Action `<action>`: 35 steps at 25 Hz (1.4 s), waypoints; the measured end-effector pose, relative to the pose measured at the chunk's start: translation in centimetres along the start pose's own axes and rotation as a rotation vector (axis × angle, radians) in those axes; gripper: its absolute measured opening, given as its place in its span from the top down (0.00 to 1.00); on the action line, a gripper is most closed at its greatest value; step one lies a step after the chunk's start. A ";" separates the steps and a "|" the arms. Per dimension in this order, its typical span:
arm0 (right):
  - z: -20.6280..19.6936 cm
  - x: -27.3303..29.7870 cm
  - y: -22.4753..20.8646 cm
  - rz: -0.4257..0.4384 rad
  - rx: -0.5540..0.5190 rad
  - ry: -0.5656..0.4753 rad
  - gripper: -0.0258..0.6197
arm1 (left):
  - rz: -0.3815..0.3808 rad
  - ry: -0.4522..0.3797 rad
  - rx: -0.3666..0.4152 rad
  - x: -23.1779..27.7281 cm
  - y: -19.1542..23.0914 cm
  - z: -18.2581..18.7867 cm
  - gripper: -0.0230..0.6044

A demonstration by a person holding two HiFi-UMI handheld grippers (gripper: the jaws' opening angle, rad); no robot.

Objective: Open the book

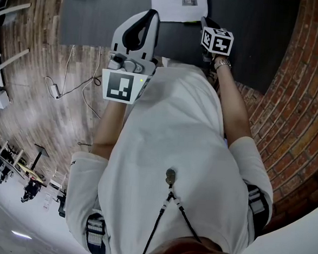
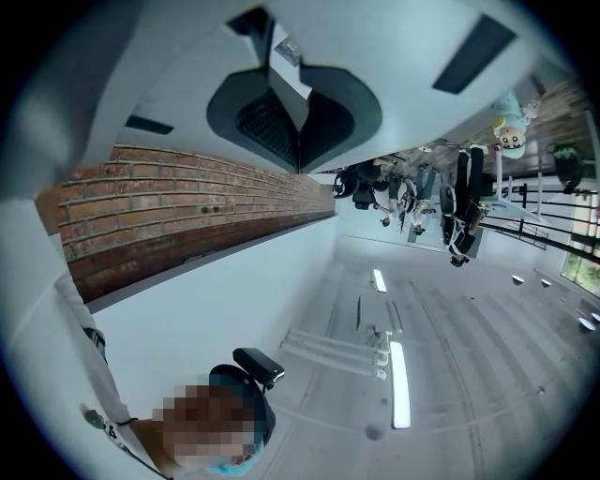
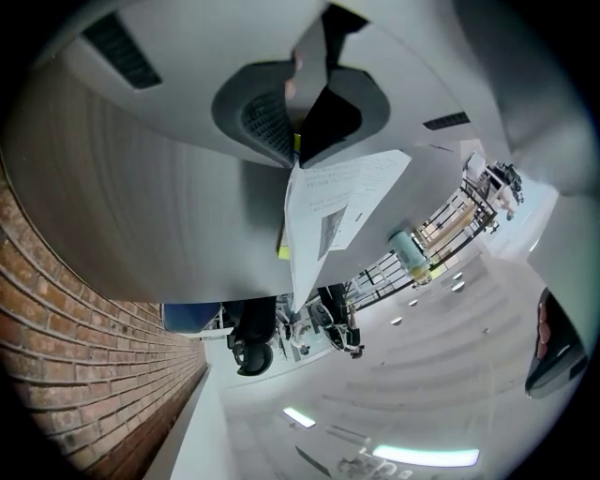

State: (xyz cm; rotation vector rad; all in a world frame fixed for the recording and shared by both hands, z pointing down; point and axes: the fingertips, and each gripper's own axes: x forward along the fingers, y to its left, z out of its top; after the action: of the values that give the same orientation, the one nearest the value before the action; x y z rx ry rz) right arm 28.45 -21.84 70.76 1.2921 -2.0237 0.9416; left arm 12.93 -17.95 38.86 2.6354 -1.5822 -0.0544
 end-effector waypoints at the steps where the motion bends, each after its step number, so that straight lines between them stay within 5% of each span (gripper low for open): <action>1: 0.0 0.0 -0.4 -0.007 0.008 0.001 0.89 | -0.002 0.000 0.000 0.1 0.0 0.0 0.93; 35: -2.1 -0.9 -9.9 -0.154 0.179 0.037 0.88 | -0.014 0.005 -0.024 3.2 -0.1 -0.1 0.93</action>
State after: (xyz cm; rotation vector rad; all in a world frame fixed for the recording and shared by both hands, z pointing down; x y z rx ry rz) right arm 38.11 -22.61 73.96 1.4908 -1.8160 1.0839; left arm 14.57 -20.73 38.95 2.6268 -1.5524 -0.0673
